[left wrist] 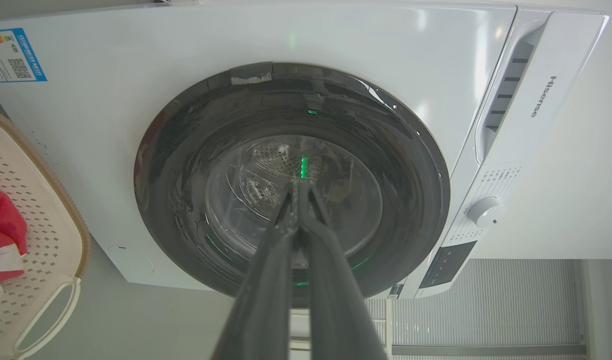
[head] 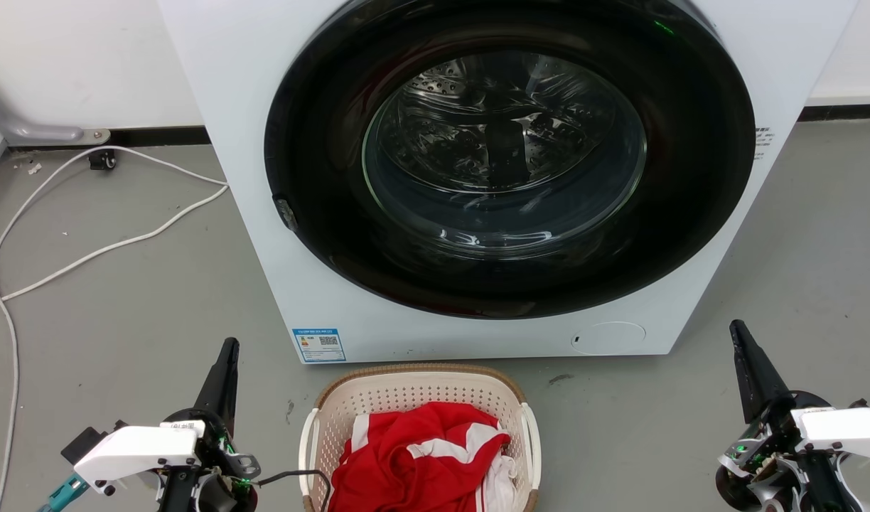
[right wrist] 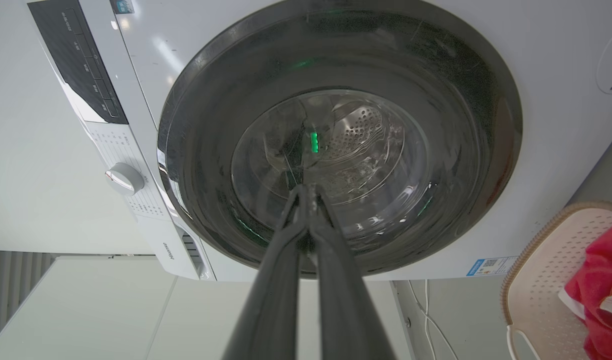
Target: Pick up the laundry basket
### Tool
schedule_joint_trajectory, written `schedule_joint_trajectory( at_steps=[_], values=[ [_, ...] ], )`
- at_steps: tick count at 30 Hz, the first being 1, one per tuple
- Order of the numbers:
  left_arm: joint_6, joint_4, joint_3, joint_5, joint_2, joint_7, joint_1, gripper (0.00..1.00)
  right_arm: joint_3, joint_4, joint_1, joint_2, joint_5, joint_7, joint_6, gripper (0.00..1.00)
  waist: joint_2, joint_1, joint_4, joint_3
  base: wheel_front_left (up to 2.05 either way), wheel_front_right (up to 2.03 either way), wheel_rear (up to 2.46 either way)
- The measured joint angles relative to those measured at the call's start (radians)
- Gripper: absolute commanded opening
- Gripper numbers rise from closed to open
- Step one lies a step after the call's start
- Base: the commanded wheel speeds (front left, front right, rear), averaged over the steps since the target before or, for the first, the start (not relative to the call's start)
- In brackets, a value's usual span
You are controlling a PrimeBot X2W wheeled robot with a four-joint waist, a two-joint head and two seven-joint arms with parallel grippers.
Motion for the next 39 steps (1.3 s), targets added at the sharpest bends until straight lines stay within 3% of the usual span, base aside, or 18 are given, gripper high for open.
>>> schedule_joint_trajectory(
  at_steps=[20, 21, 30, 39],
  values=[
    [0.0, 0.0, 0.0, 0.0, 0.0, 0.0, 0.0, 0.0, 0.0, 0.0, 0.0, 0.0, 0.0, 0.0, 0.0, 0.0, 0.0, 0.0, 0.0, 0.0, 0.0, 0.0, 0.0],
    [0.0, 0.003, -0.001, 0.0, 0.0, 0.0, 0.002, 1.0, 0.0, 0.003, 0.002, 0.0, 0.0, 0.0, 0.0, 1.0, 0.0, 0.0, 0.0, 0.0, 0.0, 0.0, 0.0],
    [0.0, 0.021, -0.009, 0.035, -0.005, -0.027, 0.038, 1.0, 0.005, 0.033, 0.041, 0.003, -0.035, -0.028, 0.0, 1.0, 0.0, 0.0002, 0.001, 0.001, 0.0, 0.0, 0.0],
    [0.009, -0.017, -0.009, 0.187, -0.005, -0.069, 0.038, 1.0, 0.014, -0.02, 0.044, 0.003, -0.224, -0.07, 0.0, 1.0, 0.0, 0.0002, 0.001, 0.003, 0.0, 0.0, 0.0]
  ],
)
